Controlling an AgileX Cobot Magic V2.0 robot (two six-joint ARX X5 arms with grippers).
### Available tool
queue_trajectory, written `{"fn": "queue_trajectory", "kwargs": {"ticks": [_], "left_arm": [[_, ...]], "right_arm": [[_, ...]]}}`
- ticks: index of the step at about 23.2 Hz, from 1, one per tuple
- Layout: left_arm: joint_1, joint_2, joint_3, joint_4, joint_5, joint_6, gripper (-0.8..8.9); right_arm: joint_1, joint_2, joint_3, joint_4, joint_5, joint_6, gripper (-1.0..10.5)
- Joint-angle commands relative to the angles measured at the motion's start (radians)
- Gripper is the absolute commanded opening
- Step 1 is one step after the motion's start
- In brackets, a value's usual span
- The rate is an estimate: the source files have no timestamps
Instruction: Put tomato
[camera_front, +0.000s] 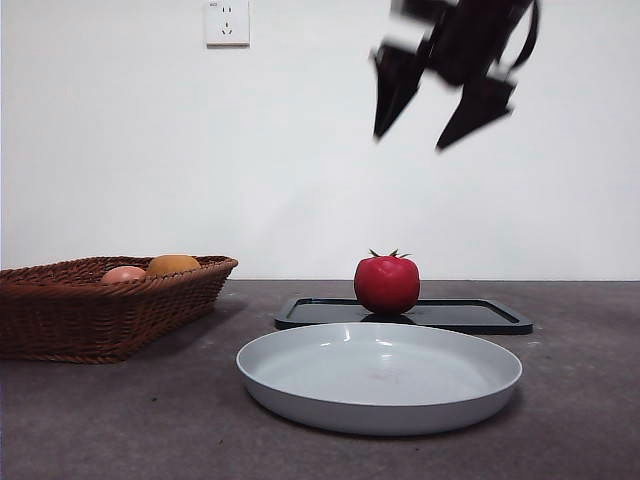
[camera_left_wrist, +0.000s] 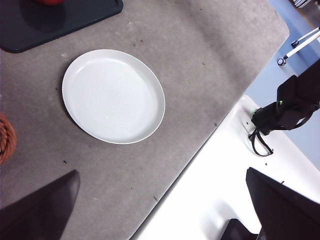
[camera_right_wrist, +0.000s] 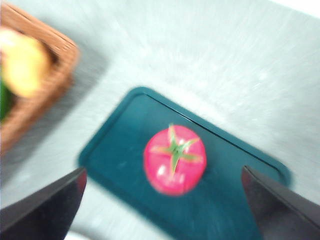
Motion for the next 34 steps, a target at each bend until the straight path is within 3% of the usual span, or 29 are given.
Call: {"fn": "queue_trajectory", "kwargs": {"ticks": [1, 9, 17, 22, 31, 32, 34], "left_arm": [[-0.002, 0.008, 0.019, 0.005, 0.004, 0.019, 5.23], [-0.002, 0.008, 0.019, 0.004, 0.004, 0.019, 5.23], [-0.002, 0.008, 0.019, 0.007, 0.004, 0.019, 5.23], [-0.002, 0.008, 0.019, 0.006, 0.004, 0.019, 5.23], [-0.002, 0.008, 0.019, 0.006, 0.004, 0.019, 5.22], [-0.002, 0.008, 0.019, 0.006, 0.004, 0.019, 5.05], [-0.002, 0.008, 0.019, 0.006, 0.004, 0.020, 3.53]], "right_arm": [[0.005, -0.096, 0.018, -0.070, 0.000, 0.007, 4.9], [0.005, -0.426, -0.044, -0.265, -0.005, 0.007, 4.9], [0.040, -0.838, -0.470, -0.281, -0.158, 0.011, 4.9], [0.078, -1.015, -0.645, -0.310, -0.206, 0.012, 4.9], [0.078, -1.064, -0.668, -0.293, -0.211, 0.011, 4.9], [0.078, -1.064, -0.668, -0.291, -0.211, 0.011, 4.8], [0.078, -1.064, -0.668, -0.291, -0.211, 0.011, 3.6]]}}
